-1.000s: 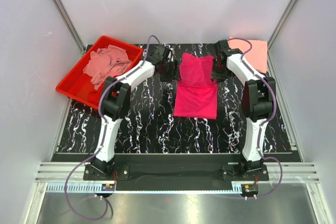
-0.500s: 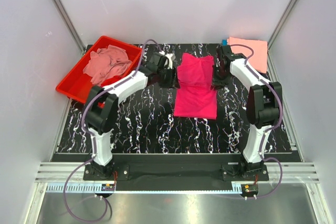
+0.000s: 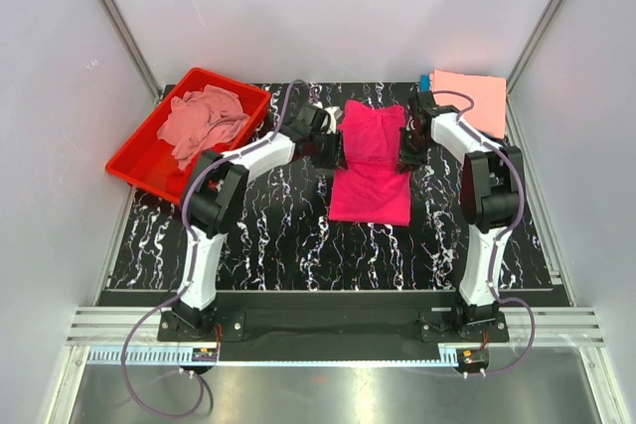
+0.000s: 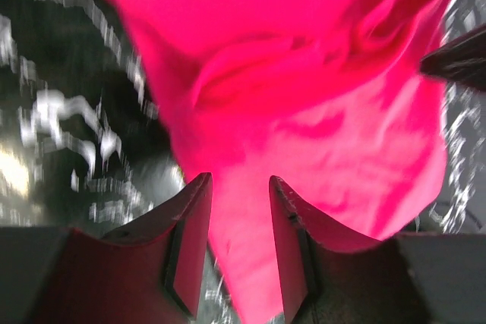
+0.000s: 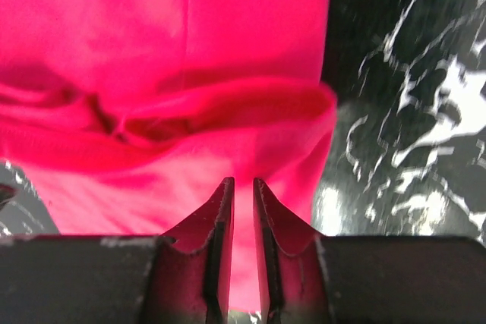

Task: Fold and stack the t-shirts
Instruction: Fold the tshirt

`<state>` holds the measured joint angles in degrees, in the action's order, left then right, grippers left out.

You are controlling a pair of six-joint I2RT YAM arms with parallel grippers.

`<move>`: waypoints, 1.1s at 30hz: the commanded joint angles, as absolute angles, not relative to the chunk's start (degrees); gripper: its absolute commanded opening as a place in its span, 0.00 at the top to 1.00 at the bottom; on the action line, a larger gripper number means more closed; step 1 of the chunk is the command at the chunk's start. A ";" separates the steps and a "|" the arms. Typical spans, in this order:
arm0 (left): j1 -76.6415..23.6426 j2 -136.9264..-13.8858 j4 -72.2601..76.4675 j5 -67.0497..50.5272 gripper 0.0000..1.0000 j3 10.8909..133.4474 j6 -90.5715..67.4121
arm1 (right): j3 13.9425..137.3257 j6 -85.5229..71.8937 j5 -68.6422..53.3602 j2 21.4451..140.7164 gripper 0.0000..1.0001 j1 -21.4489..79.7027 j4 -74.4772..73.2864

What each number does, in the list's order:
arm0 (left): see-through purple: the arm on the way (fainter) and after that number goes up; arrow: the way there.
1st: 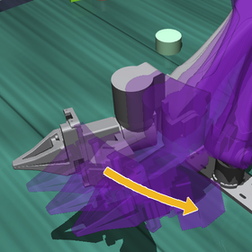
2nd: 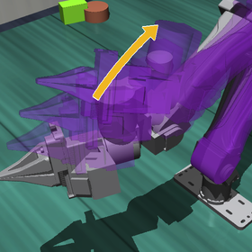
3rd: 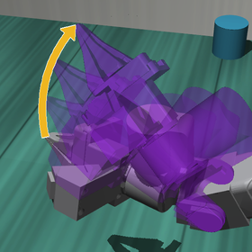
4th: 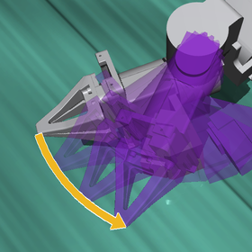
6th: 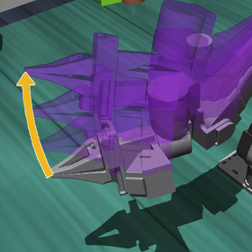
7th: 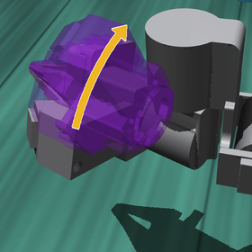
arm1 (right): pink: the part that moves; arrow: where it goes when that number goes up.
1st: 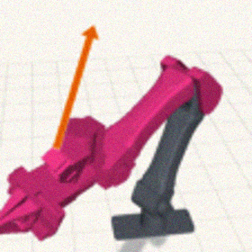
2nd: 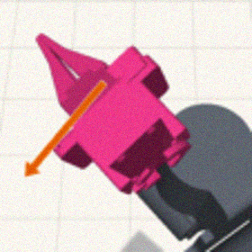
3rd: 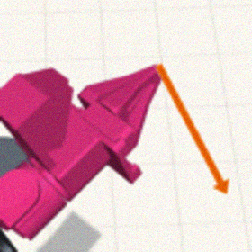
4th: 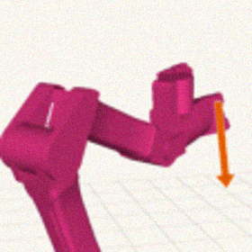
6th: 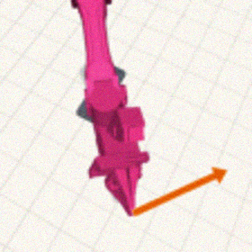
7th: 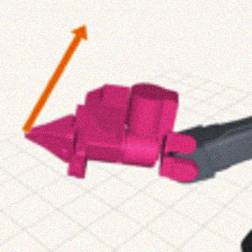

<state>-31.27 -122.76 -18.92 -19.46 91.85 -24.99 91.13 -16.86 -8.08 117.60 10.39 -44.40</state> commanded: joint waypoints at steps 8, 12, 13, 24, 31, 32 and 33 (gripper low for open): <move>-29.71 -130.07 -17.05 -16.00 0.56 104.59 -24.87 | 100.01 -14.42 -6.68 121.90 0.77 8.00 -43.42; -27.87 -132.36 -19.24 -16.69 0.53 107.84 -25.31 | 104.66 -13.97 -6.59 123.74 0.71 7.38 -46.47; -27.51 -132.02 -19.68 -17.13 0.53 107.75 -25.23 | 105.20 -14.06 -6.59 123.58 0.70 7.38 -47.28; -26.81 -107.07 -14.96 -18.54 0.39 81.70 -24.95 | 83.10 -16.70 -17.99 103.29 0.44 7.12 -46.95; -28.39 -100.11 -7.12 -20.13 0.39 64.97 -29.80 | 69.01 -18.10 -23.37 98.88 0.41 6.15 -41.05; -29.08 -100.28 -7.21 -19.87 0.39 64.43 -29.71 | 67.95 -18.11 -23.64 98.62 0.42 6.15 -40.52; -29.44 -100.46 -6.95 -19.78 0.40 63.99 -29.53 | 66.11 -18.28 -23.56 98.27 0.42 5.89 -40.00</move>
